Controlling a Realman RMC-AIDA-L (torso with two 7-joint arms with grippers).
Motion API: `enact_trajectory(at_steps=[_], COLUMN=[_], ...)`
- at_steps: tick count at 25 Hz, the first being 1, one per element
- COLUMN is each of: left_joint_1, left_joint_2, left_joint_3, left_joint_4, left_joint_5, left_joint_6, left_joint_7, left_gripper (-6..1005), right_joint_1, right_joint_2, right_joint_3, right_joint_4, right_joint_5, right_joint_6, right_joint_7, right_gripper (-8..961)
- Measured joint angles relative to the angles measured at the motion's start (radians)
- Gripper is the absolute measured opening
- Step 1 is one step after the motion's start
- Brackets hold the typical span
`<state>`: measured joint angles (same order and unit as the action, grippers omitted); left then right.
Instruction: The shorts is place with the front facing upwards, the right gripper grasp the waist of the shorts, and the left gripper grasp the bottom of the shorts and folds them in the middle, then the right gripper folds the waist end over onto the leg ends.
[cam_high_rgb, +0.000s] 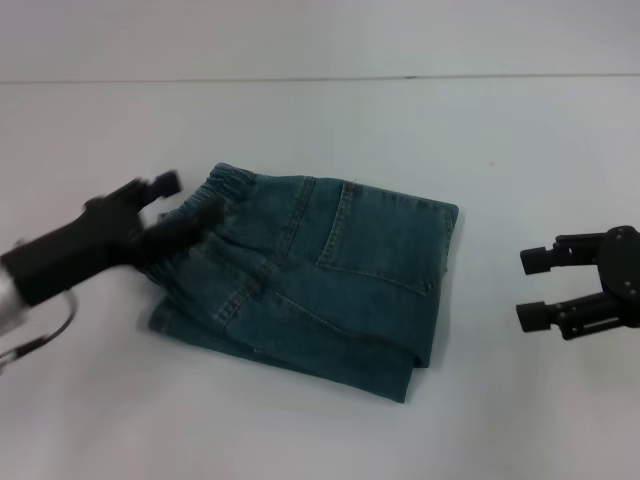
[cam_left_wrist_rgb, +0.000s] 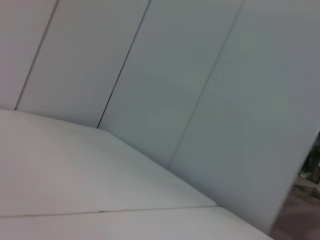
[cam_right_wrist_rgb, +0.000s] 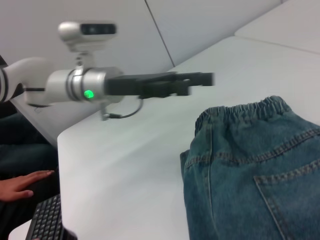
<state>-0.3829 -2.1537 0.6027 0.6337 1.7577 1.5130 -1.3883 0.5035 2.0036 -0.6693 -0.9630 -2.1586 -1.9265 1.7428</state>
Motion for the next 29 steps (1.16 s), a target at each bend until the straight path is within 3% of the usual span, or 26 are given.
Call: enact_trajectory(at_steps=[5, 11, 16, 29], left_joint_1=[0.086, 0.106, 0.104, 0.098], left_joint_2=[0.015, 0.026, 0.031, 0.038], left_joint_3=[-0.055, -0.184, -0.194, -0.199], left_joint_4=[0.083, 0.118, 0.123, 0.126], left_joint_5=[0.067, 0.227, 0.309, 0.328], left_joint_6=[0.181, 0.359, 0.381, 0.388], left_joint_7=[-0.006, -0.004, -0.013, -0.031], left_gripper=[930, 930, 930, 930], right_joint_1=[0.014, 0.038, 0.063, 0.049], right_joint_2=[0.015, 0.041, 0.044, 0.050], right_joint_3=[0.001, 0.001, -0.010, -0.005], right_joint_4=[0.018, 0.064, 0.101, 0.133], right_joint_5=[0.001, 0.002, -0.006, -0.006], right_joint_6=[0.044, 0.121, 0.148, 0.179], right_joint_7=[0.000, -0.022, -0.036, -0.076], right_gripper=[945, 945, 945, 945])
